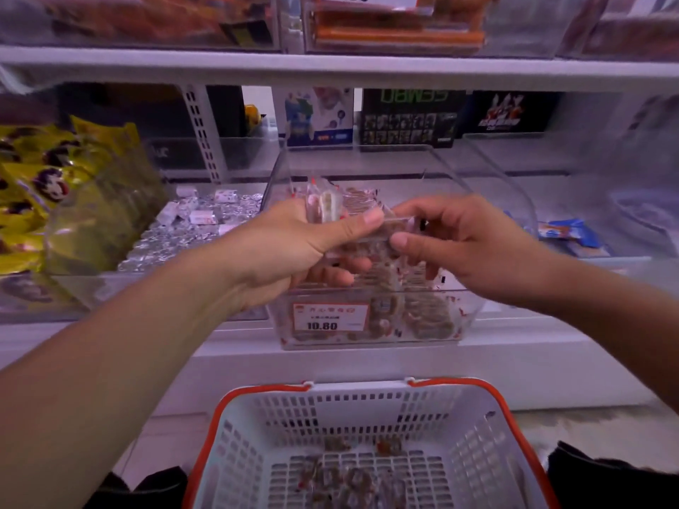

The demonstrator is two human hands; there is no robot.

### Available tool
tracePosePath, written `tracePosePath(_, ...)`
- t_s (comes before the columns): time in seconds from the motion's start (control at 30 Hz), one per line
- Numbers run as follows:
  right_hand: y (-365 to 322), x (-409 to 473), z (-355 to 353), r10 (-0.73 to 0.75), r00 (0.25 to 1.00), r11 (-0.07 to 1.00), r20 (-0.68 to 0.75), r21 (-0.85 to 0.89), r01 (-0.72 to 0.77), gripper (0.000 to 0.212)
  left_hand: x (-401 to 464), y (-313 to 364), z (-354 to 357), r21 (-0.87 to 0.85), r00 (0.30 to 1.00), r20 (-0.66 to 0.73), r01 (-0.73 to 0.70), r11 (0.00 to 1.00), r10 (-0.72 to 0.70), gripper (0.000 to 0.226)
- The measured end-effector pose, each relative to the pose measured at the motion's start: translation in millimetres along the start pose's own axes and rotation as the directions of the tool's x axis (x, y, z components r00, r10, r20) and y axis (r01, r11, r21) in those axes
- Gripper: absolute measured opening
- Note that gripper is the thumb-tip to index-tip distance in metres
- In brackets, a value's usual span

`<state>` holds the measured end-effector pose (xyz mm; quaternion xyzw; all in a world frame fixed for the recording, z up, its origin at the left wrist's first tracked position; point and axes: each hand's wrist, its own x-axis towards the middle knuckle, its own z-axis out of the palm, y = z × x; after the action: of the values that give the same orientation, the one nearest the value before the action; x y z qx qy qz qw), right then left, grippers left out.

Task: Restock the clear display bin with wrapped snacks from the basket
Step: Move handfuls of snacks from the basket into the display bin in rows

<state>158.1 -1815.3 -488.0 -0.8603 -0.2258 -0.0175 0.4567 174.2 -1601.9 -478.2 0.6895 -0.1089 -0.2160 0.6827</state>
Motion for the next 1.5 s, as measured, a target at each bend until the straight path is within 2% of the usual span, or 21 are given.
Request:
tracePosePath(0.2,4.1,0.7,-18.3,0.049,0.998,0.998,0.030,-0.038,-0.048,0.020,14.7,7.1,-22.0,0.072,0.996,-0.079,-0.044,0.996,0.049,0.038)
tracePosePath(0.27,9.5,-0.4,-20.2,0.056,0.998,0.989,0.013,-0.137,-0.054,0.026,21.0,4.2,-22.4,0.202,0.992,-0.117,-0.031,0.979,0.055,0.037)
tracePosePath(0.33,14.0,-1.8,-22.1,0.074,0.997,0.964,0.005,-0.256,-0.070,0.030,27.7,-0.9,-18.5,0.492,0.987,-0.108,-0.053,0.869,0.122,0.035)
tracePosePath(0.4,14.9,-2.9,-26.1,0.098,0.995,0.953,-0.013,-0.285,-0.098,0.032,35.4,-6.3,-11.9,0.647,0.990,-0.019,-0.094,0.757,0.140,0.039)
tracePosePath(0.53,11.9,-6.3,-29.8,0.089,0.996,0.946,-0.013,-0.311,-0.088,0.031,55.7,-18.0,-6.8,0.846,0.988,0.092,-0.142,0.513,0.122,0.053)
tracePosePath(0.63,9.9,-8.2,-25.7,0.067,0.997,0.908,0.029,-0.417,-0.049,0.034,62.7,-20.6,-6.9,0.899,0.977,0.154,-0.201,0.390,0.148,0.050)
tracePosePath(0.7,10.9,-6.1,-22.6,0.095,0.991,0.930,0.091,-0.363,-0.055,0.033,63.2,-22.4,-9.7,0.904,0.966,0.195,-0.243,0.351,0.168,0.043)
tracePosePath(0.77,11.6,-2.6,-17.6,0.148,0.962,0.955,0.228,-0.286,-0.079,0.029,61.9,-23.7,-12.6,0.897,0.960,0.207,-0.264,0.355,0.190,0.042)
tracePosePath(0.83,12.5,1.3,-9.6,0.159,0.927,0.957,0.341,-0.284,-0.060,0.023,60.4,-24.3,-14.1,0.890,0.957,0.207,-0.270,0.367,0.204,0.042)
tracePosePath(0.93,14.1,7.4,1.0,0.178,0.907,0.960,0.381,-0.268,-0.076,0.033,59.7,-22.8,-15.0,0.866,0.964,0.198,-0.256,0.430,0.175,0.037)
tracePosePath(1.0,12.4,14.1,5.8,0.187,0.912,0.971,0.365,-0.209,-0.115,0.022,61.4,-20.7,-17.5,0.847,0.979,0.170,-0.205,0.491,0.115,0.034)
tracePosePath(1.07,11.9,18.9,10.2,0.259,0.930,0.966,0.261,-0.079,-0.246,0.013,64.4,-18.1,-20.0,0.826,0.991,0.124,-0.131,0.548,0.051,0.029)
tracePosePath(1.13,13.2,20.6,13.9,0.341,0.922,0.938,0.181,0.002,-0.347,0.016,65.5,-15.7,-22.5,0.788,0.997,0.075,-0.060,0.613,0.002,0.024)
tracePosePath(1.2,11.2,22.0,16.0,0.397,0.905,0.917,0.151,-0.016,-0.399,0.020,63.7,-13.5,-23.2,0.753,0.996,0.083,-0.033,0.658,-0.044,0.028)
tracePosePath(1.33,9.4,23.7,11.4,0.506,0.857,0.862,0.094,-0.055,-0.503,0.030,58.9,-11.3,-20.7,0.781,0.985,0.122,-0.021,0.624,-0.119,0.041)
tracePosePath(1.43,9.3,23.7,6.8,0.565,0.808,0.815,0.168,0.036,-0.578,0.019,59.0,-11.9,-18.7,0.797,0.988,0.102,-0.014,0.603,-0.112,0.043)
tracePosePath(1.5,9.7,22.9,5.7,0.562,0.806,0.814,0.187,0.044,-0.579,0.013,57.6,-12.0,-17.4,0.814,0.990,0.094,-0.016,0.580,-0.104,0.046)
